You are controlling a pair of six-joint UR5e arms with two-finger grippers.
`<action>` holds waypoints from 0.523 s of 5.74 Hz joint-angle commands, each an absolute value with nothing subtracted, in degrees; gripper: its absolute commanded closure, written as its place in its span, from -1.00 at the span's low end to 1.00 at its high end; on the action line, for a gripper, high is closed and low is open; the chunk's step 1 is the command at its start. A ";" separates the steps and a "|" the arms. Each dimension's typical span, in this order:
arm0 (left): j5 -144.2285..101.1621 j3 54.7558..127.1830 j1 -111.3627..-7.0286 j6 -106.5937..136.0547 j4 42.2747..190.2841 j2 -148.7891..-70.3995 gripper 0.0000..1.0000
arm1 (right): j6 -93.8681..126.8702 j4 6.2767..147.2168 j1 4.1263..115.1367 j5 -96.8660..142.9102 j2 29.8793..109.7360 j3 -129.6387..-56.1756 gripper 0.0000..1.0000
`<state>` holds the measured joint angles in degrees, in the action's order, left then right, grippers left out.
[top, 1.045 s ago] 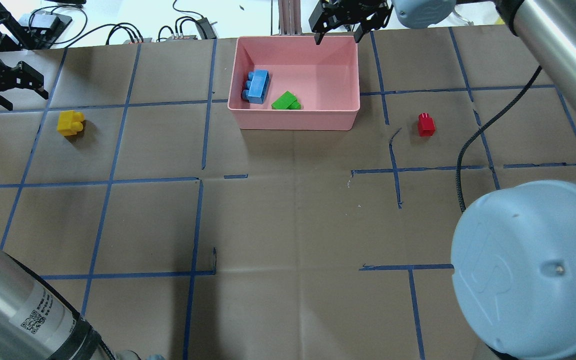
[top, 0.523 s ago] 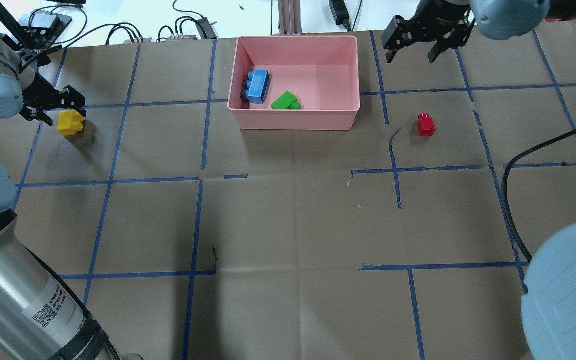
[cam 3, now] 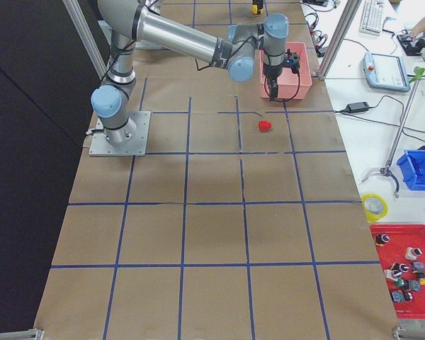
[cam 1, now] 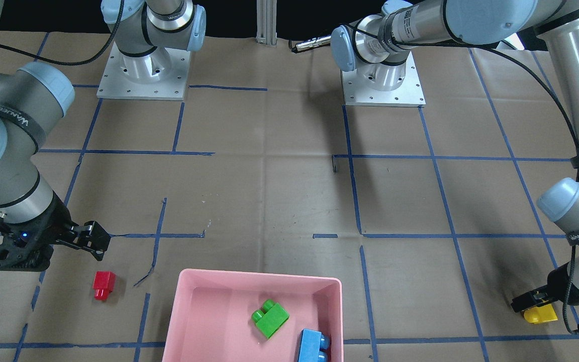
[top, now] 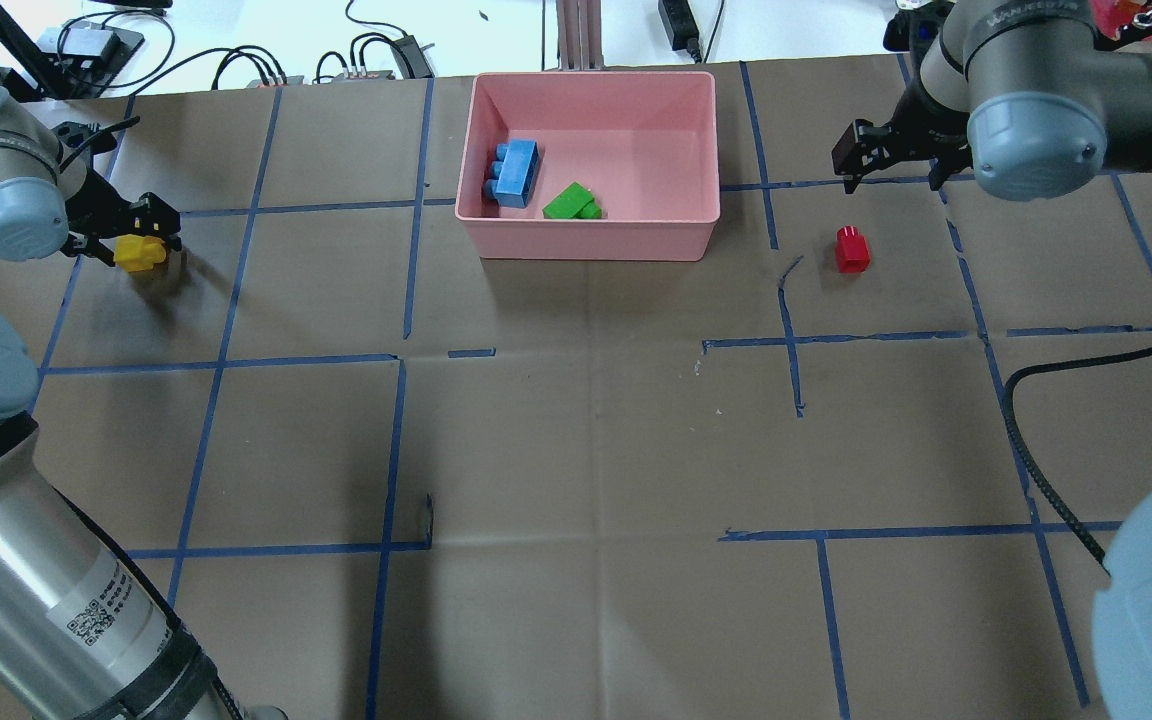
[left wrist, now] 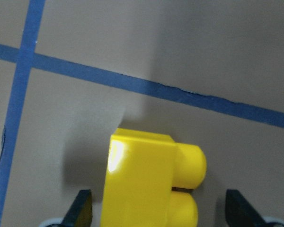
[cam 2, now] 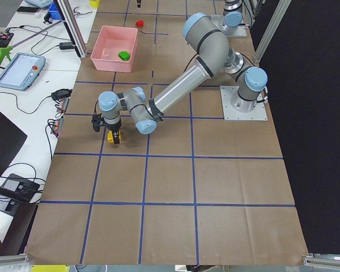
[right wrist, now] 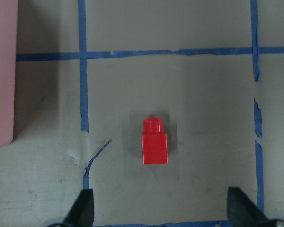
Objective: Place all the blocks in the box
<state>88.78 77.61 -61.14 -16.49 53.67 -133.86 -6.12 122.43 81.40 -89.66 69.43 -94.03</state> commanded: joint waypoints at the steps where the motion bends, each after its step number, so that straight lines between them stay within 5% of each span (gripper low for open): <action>1: 88.86 76.56 -61.00 -18.62 53.09 -134.64 -0.97 | -4.30 128.55 81.39 -89.91 66.20 -98.68 -0.98; 3: 88.68 76.64 -61.00 -18.72 51.15 -134.74 -0.66 | -4.66 133.15 81.30 -89.83 61.55 -99.67 -0.98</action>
<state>88.76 76.68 -61.00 -18.60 51.62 -134.70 -4.60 131.48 81.36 -89.92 63.71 -99.31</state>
